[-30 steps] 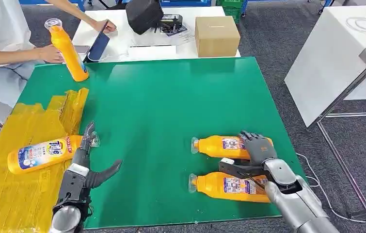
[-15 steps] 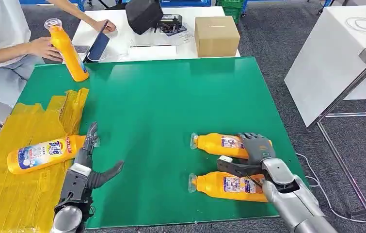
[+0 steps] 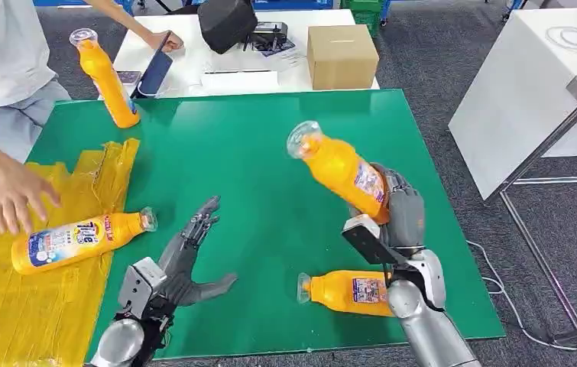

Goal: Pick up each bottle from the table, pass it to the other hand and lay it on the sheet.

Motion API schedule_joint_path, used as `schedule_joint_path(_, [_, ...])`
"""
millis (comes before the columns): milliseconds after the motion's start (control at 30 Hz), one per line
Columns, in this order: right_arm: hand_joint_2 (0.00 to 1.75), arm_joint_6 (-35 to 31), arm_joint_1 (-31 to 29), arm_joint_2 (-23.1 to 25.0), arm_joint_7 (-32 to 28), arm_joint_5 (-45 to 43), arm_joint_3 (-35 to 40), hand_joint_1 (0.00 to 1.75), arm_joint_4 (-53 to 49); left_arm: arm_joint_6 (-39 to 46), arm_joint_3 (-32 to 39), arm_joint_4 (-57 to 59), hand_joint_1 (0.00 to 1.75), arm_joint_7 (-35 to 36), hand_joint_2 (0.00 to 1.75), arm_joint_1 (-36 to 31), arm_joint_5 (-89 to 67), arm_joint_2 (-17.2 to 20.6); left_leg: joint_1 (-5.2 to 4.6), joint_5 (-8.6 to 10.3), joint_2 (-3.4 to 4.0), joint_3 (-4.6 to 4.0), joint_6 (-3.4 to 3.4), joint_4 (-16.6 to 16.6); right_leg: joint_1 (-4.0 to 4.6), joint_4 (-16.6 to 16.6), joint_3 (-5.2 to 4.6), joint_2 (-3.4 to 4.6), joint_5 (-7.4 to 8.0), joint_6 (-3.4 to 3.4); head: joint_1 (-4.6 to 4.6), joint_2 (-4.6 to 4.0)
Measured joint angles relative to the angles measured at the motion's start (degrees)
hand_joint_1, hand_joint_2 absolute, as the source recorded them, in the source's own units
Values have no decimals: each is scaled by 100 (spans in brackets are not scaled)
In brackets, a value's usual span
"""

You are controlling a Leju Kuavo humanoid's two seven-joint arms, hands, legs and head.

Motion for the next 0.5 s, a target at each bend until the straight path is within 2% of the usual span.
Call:
schedule_joint_path(100, [175, 41, 78, 182, -241, -419, -70, 175, -186, -17, -232, -2, 0, 52, 175, -102, 136, 40, -1, 0, 0, 0, 0, 1, -1, 0, 1, 0, 0, 0, 2, 0])
schedule_joint_path(233, [175, 644, 103, 383, -363, -1039, -77, 175, -234, 98, -468, -9, 0, 100, 175, -226, 252, 83, -1, 1, 0, 1, 0, 1, -1, 0, 2, 0, 1, 1, 0, 0])
schedule_joint_path(500, [175, 1168, 112, 560, -405, -1197, 39, 171, -147, 267, -717, -107, 0, 111, 175, -319, 240, 120, 0, 0, 0, -2, 0, 0, 0, 1, 0, 0, 0, 1, 0, 0])
